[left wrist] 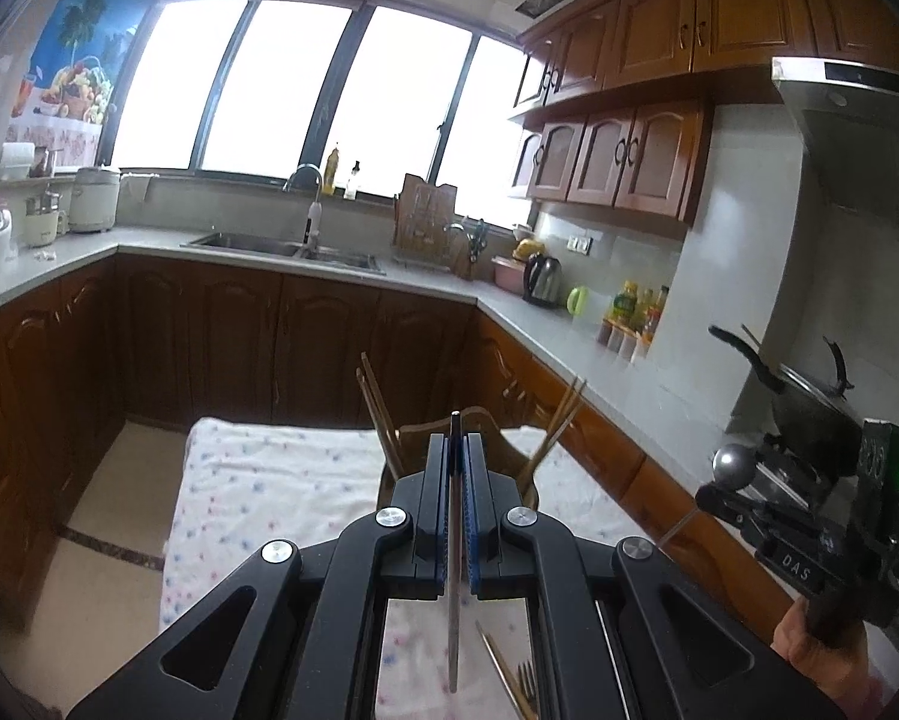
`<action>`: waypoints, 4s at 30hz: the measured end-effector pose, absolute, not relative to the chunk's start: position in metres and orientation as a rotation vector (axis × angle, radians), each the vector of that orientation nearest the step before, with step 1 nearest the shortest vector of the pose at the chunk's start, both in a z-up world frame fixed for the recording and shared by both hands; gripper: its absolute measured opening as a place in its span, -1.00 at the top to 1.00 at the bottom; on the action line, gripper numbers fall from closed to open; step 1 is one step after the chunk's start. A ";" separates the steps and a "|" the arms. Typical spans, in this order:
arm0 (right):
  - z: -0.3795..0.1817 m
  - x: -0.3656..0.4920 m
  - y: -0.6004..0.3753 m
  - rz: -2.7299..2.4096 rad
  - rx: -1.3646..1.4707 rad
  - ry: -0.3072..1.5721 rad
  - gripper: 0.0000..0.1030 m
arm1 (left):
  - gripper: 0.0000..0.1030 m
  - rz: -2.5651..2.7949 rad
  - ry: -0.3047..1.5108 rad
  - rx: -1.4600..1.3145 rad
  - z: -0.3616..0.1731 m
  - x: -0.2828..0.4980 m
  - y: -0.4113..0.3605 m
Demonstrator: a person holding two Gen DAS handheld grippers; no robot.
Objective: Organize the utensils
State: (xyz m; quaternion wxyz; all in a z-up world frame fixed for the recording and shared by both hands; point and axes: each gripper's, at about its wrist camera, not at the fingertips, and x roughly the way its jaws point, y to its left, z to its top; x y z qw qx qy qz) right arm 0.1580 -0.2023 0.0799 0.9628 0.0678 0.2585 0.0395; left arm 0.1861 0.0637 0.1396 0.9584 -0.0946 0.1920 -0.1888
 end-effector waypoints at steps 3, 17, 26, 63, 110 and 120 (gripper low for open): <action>0.083 0.169 -0.202 0.076 0.122 0.511 0.96 | 0.95 -0.381 0.363 -0.201 0.142 0.198 0.064; 0.097 0.236 -0.195 0.064 0.048 0.443 0.96 | 0.95 -0.337 0.201 -0.206 0.141 0.272 0.039; 0.069 0.275 -0.181 0.064 -0.020 0.484 0.96 | 0.95 -0.309 0.195 -0.209 0.087 0.326 0.006; -0.003 0.309 -0.196 0.174 0.124 0.710 0.85 | 0.92 -0.304 0.383 -0.226 0.027 0.384 0.012; 0.005 0.185 -0.203 0.116 0.222 0.579 -0.85 | -0.98 -0.217 0.392 -0.276 0.030 0.209 0.064; 0.007 0.136 -0.192 0.153 0.260 0.479 -0.97 | -0.98 -0.198 0.426 -0.265 0.029 0.152 0.067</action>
